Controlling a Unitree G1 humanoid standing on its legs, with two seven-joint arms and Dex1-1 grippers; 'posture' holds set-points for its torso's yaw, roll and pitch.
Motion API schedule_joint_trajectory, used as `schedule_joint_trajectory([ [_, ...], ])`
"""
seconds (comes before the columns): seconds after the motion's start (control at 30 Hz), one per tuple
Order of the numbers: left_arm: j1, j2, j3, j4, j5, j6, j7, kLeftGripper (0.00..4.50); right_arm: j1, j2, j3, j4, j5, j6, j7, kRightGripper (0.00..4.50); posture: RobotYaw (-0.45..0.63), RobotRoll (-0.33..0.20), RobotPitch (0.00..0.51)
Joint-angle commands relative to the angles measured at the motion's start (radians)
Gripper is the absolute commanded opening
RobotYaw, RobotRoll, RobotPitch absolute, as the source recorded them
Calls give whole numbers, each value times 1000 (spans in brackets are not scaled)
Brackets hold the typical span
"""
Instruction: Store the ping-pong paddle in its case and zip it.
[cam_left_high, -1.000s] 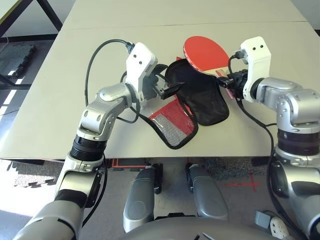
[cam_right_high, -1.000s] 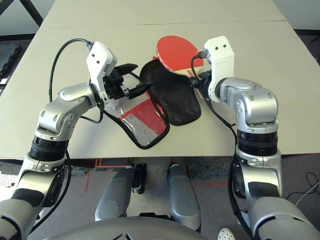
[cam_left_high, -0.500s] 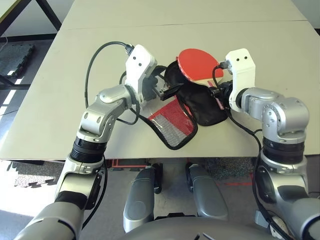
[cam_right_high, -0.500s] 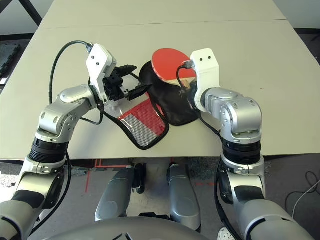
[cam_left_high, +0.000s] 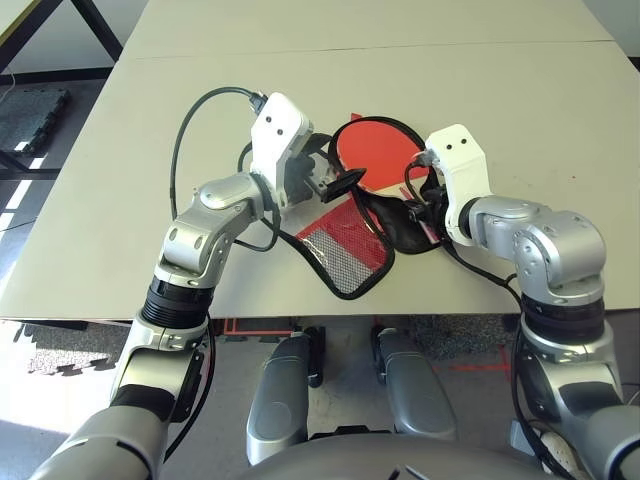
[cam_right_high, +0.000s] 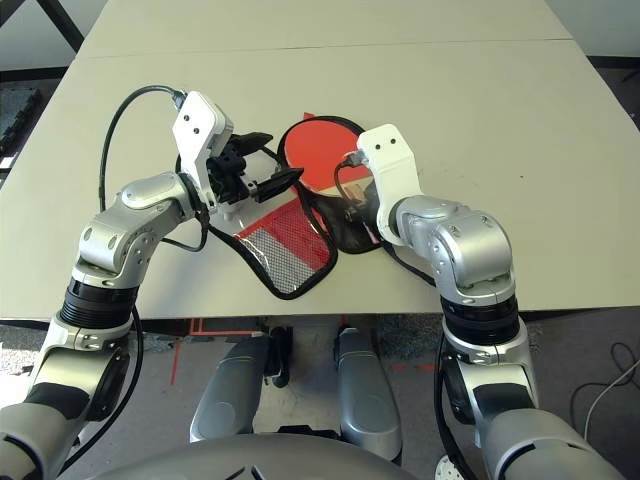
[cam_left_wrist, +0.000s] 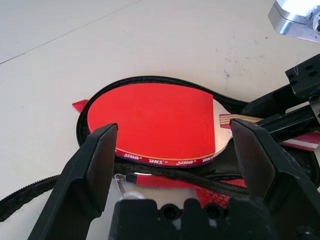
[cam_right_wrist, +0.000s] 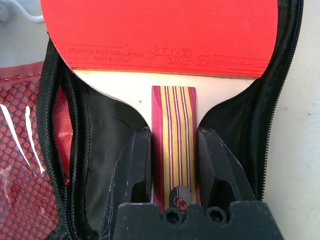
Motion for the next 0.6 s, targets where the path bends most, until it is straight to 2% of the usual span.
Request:
schedule_joint_trajectory([
  [0.03,17,3,1,-22,8,4,3,4500,10,20,6,35,-2,10,-16,1154,44,0,228],
  [0.27,16,1,-2,-22,9,3,3,4500,-9,49,-13,72,-27,-5,-61,1150,43,0,227],
  [0.6,16,-3,-7,-20,12,-2,2,4500,-21,39,-25,79,-35,5,-92,1150,42,0,222],
])
